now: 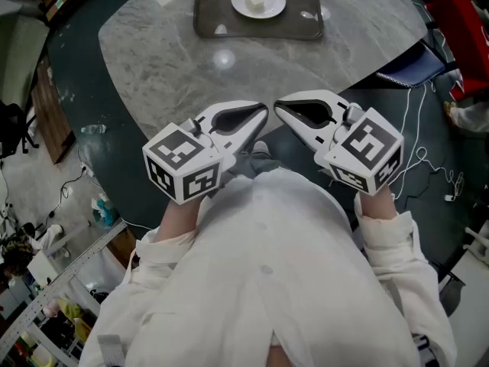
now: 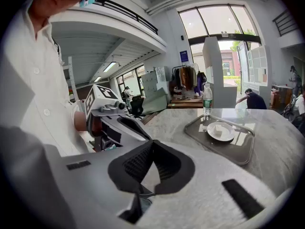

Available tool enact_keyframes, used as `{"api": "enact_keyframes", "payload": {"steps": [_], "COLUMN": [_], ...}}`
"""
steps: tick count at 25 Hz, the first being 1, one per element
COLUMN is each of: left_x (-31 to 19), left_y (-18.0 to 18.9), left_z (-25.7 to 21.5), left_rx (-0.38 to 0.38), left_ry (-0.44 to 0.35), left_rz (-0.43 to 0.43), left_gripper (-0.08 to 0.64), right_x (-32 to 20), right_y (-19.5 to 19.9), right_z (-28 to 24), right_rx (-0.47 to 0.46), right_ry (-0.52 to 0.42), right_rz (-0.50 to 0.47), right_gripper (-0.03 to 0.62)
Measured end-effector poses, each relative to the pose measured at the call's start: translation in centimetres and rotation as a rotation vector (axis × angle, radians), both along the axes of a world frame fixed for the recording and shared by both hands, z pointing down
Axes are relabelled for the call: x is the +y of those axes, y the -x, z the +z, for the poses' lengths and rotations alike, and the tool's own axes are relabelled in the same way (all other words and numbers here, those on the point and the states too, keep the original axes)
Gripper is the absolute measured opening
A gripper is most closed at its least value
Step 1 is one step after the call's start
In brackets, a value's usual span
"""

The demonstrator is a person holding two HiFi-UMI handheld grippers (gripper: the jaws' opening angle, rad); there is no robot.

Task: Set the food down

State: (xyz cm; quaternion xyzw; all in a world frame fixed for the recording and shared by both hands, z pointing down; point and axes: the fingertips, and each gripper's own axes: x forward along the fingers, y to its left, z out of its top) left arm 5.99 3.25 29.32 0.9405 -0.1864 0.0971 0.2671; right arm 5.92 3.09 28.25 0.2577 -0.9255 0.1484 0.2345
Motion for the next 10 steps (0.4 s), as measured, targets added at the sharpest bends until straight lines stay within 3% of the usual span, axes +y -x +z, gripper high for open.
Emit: {"api": "enact_keyframes", "payload": {"steps": [10], "left_x": [0.4], "left_y": [1.2], "left_z": [0.4], "left_rx": [-0.012], "left_ry": [0.021], "left_rz": [-0.008], "left_gripper": [0.026], "right_x": [1.8], "right_y": [0.7], "right_z": [1.3], "right_rx": [-0.002], "right_ry": [0.055], "right_rz": [-0.005], "right_gripper": [0.003]}}
